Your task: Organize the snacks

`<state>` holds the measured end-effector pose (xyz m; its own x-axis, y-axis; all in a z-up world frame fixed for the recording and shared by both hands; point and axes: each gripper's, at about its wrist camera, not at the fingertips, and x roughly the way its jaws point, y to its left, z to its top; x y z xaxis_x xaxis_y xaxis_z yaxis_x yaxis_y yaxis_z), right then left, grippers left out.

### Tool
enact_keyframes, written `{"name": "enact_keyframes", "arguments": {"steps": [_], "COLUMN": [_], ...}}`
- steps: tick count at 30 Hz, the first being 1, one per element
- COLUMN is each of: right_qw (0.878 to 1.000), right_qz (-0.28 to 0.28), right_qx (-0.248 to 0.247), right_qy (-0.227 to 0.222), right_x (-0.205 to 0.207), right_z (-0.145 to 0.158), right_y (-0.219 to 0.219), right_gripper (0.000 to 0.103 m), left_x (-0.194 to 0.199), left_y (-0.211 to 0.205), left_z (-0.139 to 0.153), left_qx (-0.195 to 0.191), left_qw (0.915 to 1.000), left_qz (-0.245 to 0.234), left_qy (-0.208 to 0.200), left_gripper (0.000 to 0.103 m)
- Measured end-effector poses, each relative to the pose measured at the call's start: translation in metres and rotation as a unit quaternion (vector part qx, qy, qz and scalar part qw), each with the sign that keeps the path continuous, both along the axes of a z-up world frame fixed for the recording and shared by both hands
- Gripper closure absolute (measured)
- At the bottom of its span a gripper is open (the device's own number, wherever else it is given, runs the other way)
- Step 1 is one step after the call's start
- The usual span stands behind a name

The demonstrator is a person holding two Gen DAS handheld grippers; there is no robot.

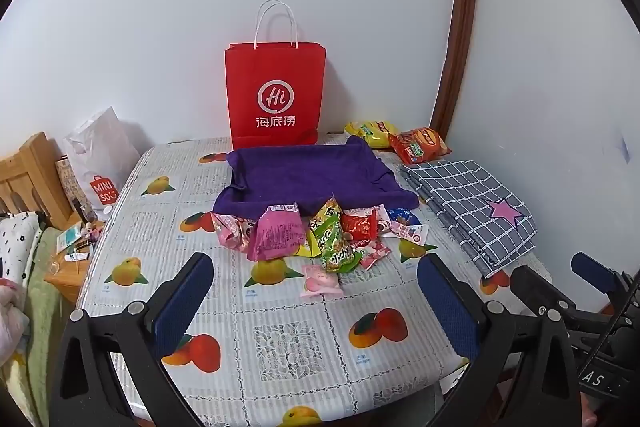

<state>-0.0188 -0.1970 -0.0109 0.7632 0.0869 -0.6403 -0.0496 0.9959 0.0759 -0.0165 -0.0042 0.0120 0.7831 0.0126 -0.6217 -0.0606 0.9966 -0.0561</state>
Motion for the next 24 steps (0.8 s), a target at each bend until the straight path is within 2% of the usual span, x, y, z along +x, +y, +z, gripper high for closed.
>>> {"name": "enact_keyframes", "arguments": {"steps": [24], "right_qw": [1.000], "right_qz": [0.001], "right_qx": [0.008], "right_qy": [-0.007], "right_x": [-0.0036], "right_z": [0.0015], "right_y": [-0.0028], "right_gripper": [0.000], "left_x": [-0.0028], "left_y": [0.0011], "left_z": [-0.0008], "left_qx": [0.002], "left_qw": [1.0000], "left_qz": [0.000], "left_qy": [-0.002], "left_gripper": [0.001]}}
